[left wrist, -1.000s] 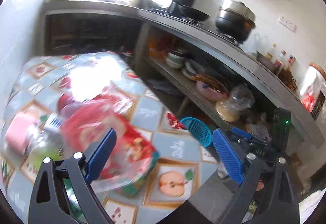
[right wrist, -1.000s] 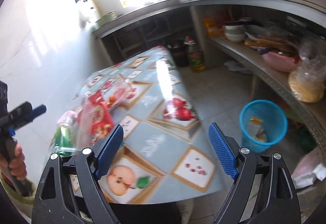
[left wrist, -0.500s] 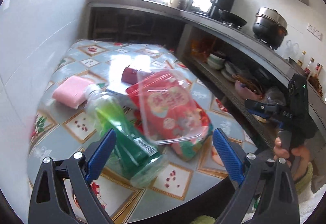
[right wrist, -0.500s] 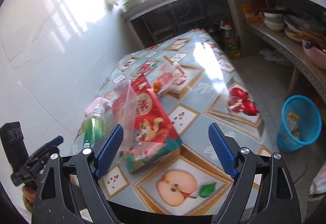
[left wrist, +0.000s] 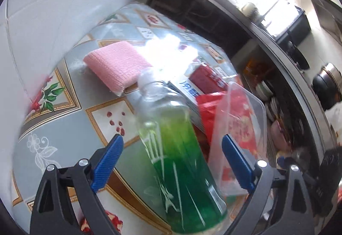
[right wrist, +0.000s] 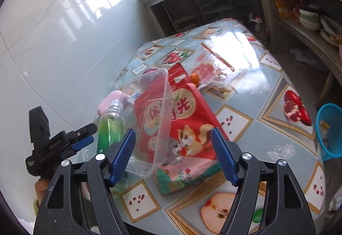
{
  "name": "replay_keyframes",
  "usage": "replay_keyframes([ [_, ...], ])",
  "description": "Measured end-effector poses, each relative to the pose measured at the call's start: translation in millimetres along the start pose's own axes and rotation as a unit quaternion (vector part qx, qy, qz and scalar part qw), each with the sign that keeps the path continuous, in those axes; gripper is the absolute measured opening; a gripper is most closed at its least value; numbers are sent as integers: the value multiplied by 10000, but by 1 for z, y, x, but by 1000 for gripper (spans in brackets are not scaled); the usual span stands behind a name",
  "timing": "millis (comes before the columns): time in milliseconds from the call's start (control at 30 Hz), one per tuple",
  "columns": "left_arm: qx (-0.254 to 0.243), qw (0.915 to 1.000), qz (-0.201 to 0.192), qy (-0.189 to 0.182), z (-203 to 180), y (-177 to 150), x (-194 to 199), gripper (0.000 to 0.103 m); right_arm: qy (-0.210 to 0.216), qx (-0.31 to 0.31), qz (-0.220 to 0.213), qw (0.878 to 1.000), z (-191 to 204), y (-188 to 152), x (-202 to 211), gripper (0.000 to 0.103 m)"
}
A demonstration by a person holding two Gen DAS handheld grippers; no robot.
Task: Collect trash
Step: 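Close the right tool on the clear plastic tub rim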
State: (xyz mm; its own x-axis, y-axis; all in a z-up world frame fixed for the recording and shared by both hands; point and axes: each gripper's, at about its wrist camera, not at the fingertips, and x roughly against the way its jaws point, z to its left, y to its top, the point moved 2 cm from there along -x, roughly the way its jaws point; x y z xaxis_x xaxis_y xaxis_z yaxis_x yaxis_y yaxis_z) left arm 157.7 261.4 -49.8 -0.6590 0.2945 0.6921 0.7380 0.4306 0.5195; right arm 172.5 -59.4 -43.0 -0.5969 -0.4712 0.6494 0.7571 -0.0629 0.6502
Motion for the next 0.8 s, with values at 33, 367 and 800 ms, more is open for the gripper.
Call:
replay_keyframes([
  [33,104,9999,33,4,4,3,-4,89,13,1,38,10000,2,2,-5,65],
  [367,888,9916,788,-518,21,23,-43,86,-6,2,395,9992,11,12,-45,55],
  [800,1055,9882,1002,-474,26,33,-60,78,-45,41,604,9982,15,14,-63,39],
])
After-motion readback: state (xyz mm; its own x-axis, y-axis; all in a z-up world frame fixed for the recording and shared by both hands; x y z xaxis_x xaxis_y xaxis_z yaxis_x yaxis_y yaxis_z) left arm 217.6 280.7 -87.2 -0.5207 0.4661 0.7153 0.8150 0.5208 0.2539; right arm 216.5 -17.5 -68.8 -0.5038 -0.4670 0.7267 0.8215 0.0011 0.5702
